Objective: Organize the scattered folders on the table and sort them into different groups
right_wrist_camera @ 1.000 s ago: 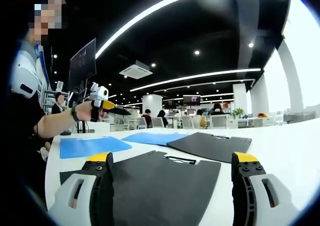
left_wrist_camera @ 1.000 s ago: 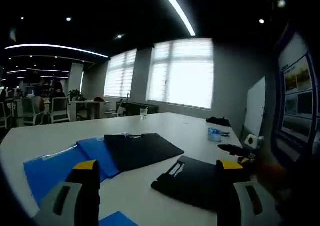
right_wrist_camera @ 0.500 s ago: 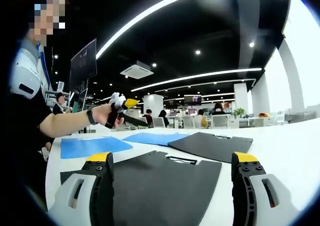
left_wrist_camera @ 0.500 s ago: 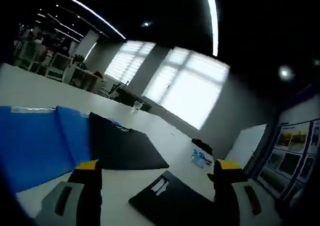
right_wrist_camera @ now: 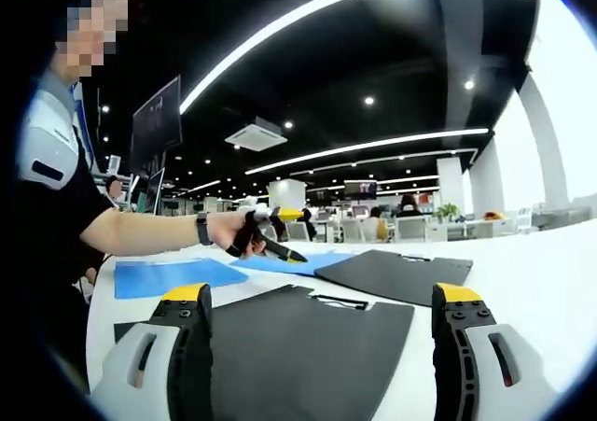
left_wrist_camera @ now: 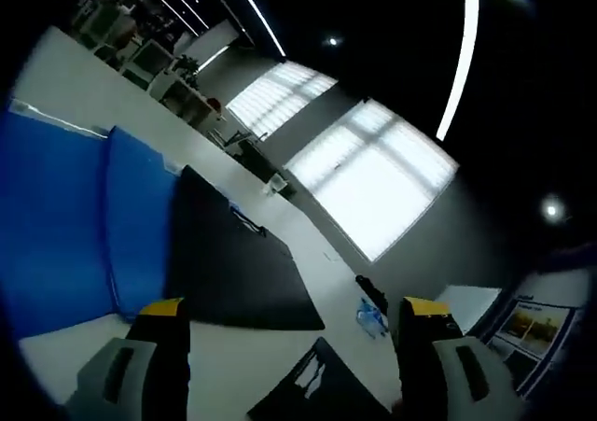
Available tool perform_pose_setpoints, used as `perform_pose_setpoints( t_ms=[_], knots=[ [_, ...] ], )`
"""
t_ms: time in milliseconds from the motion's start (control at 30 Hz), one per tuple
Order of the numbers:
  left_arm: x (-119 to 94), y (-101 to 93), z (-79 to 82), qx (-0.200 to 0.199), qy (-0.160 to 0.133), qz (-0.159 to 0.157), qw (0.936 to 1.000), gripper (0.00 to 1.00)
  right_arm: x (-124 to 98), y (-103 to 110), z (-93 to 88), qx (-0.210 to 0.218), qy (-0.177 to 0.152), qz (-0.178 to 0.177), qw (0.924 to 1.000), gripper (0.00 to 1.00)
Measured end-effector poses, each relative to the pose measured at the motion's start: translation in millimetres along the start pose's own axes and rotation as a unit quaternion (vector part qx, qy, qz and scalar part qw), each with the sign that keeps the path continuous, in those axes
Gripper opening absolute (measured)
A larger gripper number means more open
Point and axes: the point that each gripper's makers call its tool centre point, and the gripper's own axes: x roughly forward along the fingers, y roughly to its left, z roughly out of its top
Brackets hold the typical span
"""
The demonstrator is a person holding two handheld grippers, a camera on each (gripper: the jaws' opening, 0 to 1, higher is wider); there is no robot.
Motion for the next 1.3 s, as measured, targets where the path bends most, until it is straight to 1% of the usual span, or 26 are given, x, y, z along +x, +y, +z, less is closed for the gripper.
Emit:
perform_pose_setpoints(
  t_ms=[33,100,233,300,367,400,467,567,667,767,800,867,900,933,1000,1033,1067,1133,1200,1233,1267,1300],
  knots=[
    [4,6.4,-2.6,0.001,0.014,0.006,0.9999,0.94,0,0,0.1,0.000,0.000,0.000,1.0000,0.97],
    [8,12.7,-4.5,-0.008,0.018,0.011,0.9998,0.94,0,0,0.2,0.000,0.000,0.001,1.0000,0.97],
    [17,30.9,-5.3,-0.050,0.021,0.020,0.9984,0.93,1,0,0.1,-0.001,0.000,0.003,1.0000,0.97],
    [20,33.4,-3.7,-0.064,0.017,0.012,0.9977,0.87,1,1,0.2,-0.001,0.000,0.003,1.0000,0.97],
    [20,38.8,-1.5,-0.076,0.013,0.018,0.9969,0.82,1,0,0.6,-0.001,-0.001,0.003,1.0000,0.97],
    [19,39.9,-2.9,-0.081,0.011,0.021,0.9964,0.80,1,0,0.8,0.000,-0.001,0.003,1.0000,0.97],
    [19,43.8,-1.7,-0.095,0.007,0.026,0.9952,0.76,0,0,1.1,0.000,-0.002,0.002,1.0000,0.97],
    [22,47.9,2.0,-0.109,-0.003,0.026,0.9937,0.72,1,0,0.6,0.000,-0.001,0.001,1.0000,0.97],
    [22,53.5,0.7,-0.117,-0.008,0.032,0.9926,0.63,1,0,-0.5,-0.002,0.003,0.001,1.0000,0.97],
    [24,61.8,-5.7,-0.129,-0.013,0.036,0.9909,0.49,1,0,-0.9,-0.002,0.003,0.001,1.0000,0.97],
    [24,65.2,-8.4,-0.139,-0.015,0.038,0.9895,0.42,1,0,-1.0,-0.002,0.004,0.000,1.0000,0.97],
    [24,66.0,-8.9,-0.139,-0.016,0.038,0.9894,0.34,1,0,-1.1,-0.002,0.004,0.000,1.0000,0.97],
    [25,66.4,-9.2,-0.140,-0.016,0.038,0.9893,0.28,1,-1,-1.2,-0.002,0.004,0.000,1.0000,0.97],
    [27,73.1,-12.2,-0.146,-0.025,0.036,0.9883,0.25,2,-1,-1.5,-0.002,0.004,0.000,1.0000,0.97],
    [28,75.5,-10.8,-0.125,-0.028,0.042,0.9909,0.19,2,-1,-2.0,-0.002,0.006,-0.001,1.0000,0.97],
    [28,76.7,-10.0,-0.114,-0.030,0.045,0.9920,0.14,2,-1,-2.3,-0.003,0.006,-0.001,1.0000,0.97],
    [28,76.5,-9.7,-0.113,-0.031,0.043,0.9922,0.10,2,-1,-2.4,-0.003,0.007,-0.001,1.0000,0.97],
    [30,73.4,-9.1,-0.119,-0.034,0.031,0.9919,0.09,2,-1,-2.8,-0.002,0.007,-0.001,1.0000,0.97],
    [31,73.3,-6.3,-0.120,-0.040,0.026,0.9916,0.08,3,-1,-3.3,-0.002,0.009,-0.001,1.0000,0.97],
    [31,70.5,-5.5,-0.126,-0.047,0.019,0.9907,0.08,3,-1,-3.9,-0.003,0.010,-0.001,0.9999,0.97],
    [30,66.8,-1.8,-0.154,-0.064,0.005,0.9860,0.07,4,-1,-4.4,-0.003,0.011,-0.001,0.9999,0.97],
    [29,67.8,-2.5,-0.162,-0.067,0.001,0.9846,0.07,5,0,-5.5,-0.003,0.014,0.000,0.9999,0.97]
  ],
)
